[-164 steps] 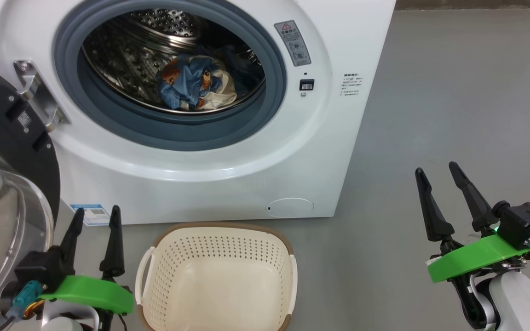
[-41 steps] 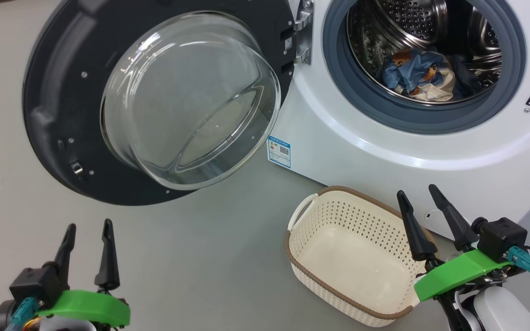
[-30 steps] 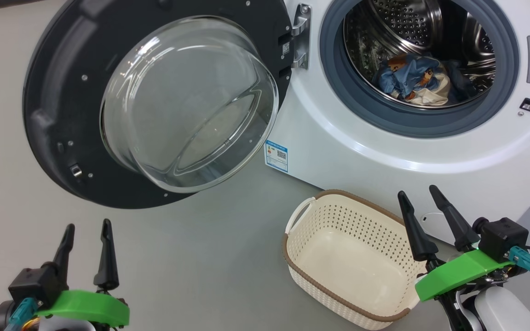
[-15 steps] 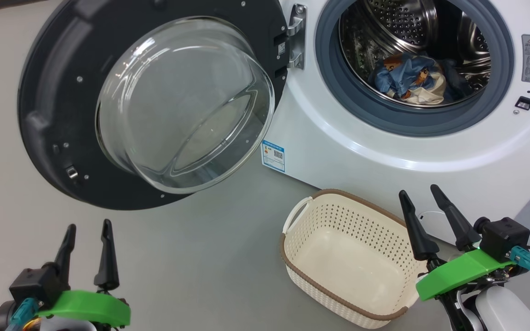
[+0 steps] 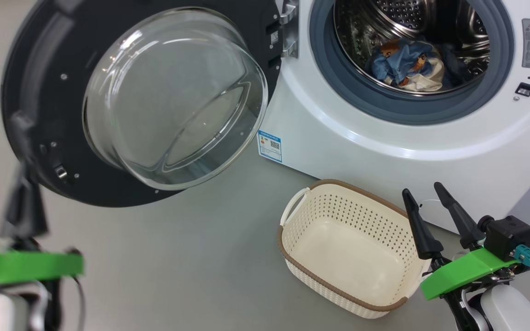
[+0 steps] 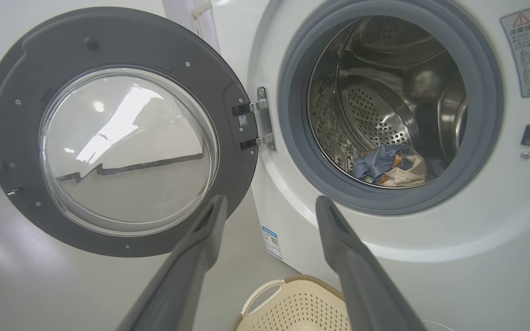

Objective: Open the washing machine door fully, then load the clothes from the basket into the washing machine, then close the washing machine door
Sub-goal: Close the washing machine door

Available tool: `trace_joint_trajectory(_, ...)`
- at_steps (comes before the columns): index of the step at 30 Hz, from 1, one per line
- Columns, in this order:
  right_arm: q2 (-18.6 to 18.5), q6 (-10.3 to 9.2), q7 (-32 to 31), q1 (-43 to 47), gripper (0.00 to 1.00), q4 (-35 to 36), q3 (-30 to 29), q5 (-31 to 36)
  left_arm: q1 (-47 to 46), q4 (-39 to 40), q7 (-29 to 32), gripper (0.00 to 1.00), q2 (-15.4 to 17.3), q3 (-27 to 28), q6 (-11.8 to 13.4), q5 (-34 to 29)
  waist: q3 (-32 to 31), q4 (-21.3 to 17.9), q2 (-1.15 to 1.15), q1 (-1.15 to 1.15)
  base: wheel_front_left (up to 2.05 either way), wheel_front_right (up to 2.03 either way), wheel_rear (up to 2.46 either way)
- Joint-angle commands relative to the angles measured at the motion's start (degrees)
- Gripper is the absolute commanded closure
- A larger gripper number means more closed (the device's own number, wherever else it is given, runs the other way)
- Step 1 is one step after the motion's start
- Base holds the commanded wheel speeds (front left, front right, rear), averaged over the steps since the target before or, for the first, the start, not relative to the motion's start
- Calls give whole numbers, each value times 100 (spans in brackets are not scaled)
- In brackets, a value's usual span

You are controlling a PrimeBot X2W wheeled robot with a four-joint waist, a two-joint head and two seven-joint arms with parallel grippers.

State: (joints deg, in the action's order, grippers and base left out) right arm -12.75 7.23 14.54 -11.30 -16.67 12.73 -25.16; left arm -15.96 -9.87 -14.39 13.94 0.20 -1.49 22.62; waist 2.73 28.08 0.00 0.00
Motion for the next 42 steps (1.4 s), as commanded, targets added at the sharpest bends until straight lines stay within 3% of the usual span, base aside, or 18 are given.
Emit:
trace_joint_trajectory(1,-81,25,46,-183,0,133,122,-8,-331,245,37,100,288,278,-9,21,25,-29,0,0,0,0,0)
trace_joint_trajectory(10,-329,25,46,-325,0,148,295,-48,-1351,534,412,100,842,1044,-164,839,164,-267,0,0,0,0,0)
trace_joint_trajectory(16,-531,25,46,-454,0,157,363,-53,-2028,-201,541,100,1096,1656,-381,1819,295,-508,0,0,0,0,0)
trace_joint_trajectory(20,-665,25,46,-508,0,151,419,-64,-2496,-867,798,100,1183,2081,-535,2914,389,-659,0,0,0,0,0)
trace_joint_trajectory(24,-799,25,46,-570,0,153,483,-75,-2926,-1644,1199,100,1354,2633,-583,4078,488,-810,0,0,0,0,0)
trace_joint_trajectory(29,-959,25,43,-633,0,164,511,-83,-3153,-2435,1515,100,1644,3097,-597,4939,633,-987,0,0,0,0,0)
trace_joint_trajectory(34,-1066,25,2,-676,0,223,534,-90,-3232,-2979,1804,100,1762,3316,-598,5445,778,-1092,0,0,0,0,0)
trace_joint_trajectory(42,-1169,25,-102,-767,0,361,508,-43,-3493,-4078,2246,100,2146,3242,-599,5578,1014,-1305,0,0,0,0,0)
